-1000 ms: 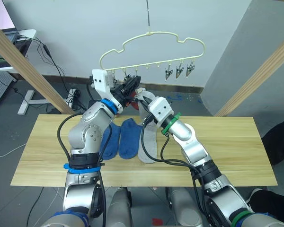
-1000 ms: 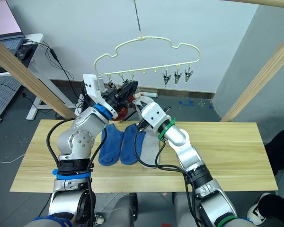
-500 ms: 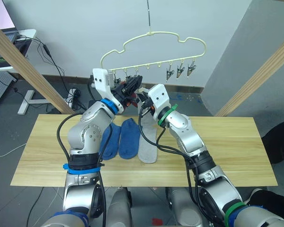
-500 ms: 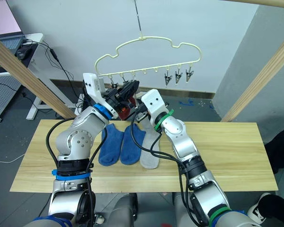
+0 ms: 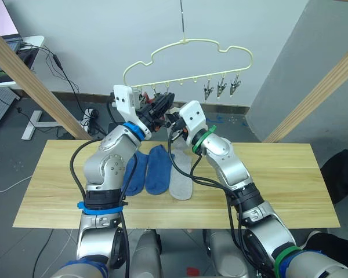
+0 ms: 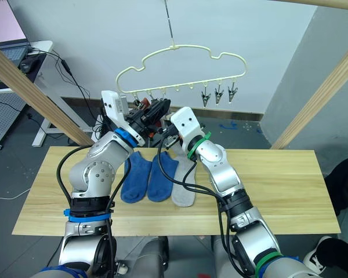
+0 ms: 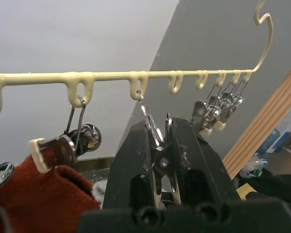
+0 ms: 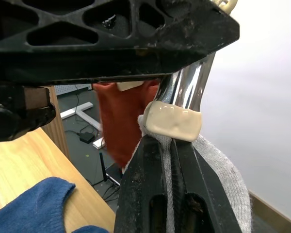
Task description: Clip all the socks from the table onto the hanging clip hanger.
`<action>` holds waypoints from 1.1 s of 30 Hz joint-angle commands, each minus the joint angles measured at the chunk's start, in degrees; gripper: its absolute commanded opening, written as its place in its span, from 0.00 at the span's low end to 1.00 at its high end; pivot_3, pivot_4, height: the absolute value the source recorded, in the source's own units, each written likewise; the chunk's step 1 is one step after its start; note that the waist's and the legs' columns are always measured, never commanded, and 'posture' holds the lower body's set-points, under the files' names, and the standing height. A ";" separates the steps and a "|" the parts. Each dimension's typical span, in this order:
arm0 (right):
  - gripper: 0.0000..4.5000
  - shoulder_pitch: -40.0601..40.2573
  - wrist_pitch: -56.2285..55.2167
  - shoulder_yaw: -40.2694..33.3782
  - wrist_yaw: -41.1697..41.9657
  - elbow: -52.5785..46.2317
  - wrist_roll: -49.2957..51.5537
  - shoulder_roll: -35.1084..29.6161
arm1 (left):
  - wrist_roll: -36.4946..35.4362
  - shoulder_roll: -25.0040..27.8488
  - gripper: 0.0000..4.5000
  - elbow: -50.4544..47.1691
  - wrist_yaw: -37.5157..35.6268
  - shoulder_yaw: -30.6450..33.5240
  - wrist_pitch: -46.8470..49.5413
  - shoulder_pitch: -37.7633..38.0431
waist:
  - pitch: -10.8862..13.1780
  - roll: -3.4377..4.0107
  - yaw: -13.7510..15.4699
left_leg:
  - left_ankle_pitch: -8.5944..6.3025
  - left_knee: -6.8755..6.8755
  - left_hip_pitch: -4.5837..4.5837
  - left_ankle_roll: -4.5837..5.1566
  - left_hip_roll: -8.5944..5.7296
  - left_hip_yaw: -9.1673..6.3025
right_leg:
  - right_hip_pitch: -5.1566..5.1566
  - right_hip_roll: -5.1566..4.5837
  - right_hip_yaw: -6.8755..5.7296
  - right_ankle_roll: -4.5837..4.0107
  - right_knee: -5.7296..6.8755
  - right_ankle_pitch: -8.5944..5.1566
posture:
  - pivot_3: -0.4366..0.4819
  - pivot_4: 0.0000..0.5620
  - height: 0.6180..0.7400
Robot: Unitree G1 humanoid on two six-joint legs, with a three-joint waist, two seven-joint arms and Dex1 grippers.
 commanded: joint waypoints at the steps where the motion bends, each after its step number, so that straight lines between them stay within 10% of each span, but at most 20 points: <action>1: 0.00 -0.60 -0.53 -0.95 0.29 -5.18 2.07 0.67 | 1.74 0.58 0.06 -1.58 -0.24 -0.79 -1.92 0.85 | 0.00 0.00 0.00 | 0.00 0.00 0.00 0.00 0.00 0.00 | 0.00 0.00 0.00 0.00 0.00 0.00 | 0.25 0.49 0.58; 24: 0.00 -0.18 2.75 -2.20 0.06 -8.36 4.64 0.61 | 5.33 1.88 0.06 -2.32 -1.88 -3.79 -5.41 2.79 | 0.00 0.00 -0.02 | 0.00 0.00 0.00 0.00 0.00 0.00 | -0.01 0.00 0.00 0.00 0.00 0.00 | 0.25 0.49 0.58; 33: 0.00 0.02 3.33 -1.66 0.49 -9.08 4.80 0.48 | 9.12 2.84 0.63 -2.63 -3.53 -5.73 -9.38 4.68 | 0.00 0.00 -0.02 | 0.00 -0.01 0.00 0.00 0.00 -0.01 | -0.01 0.00 -0.01 0.00 0.01 0.00 | 0.25 0.49 0.58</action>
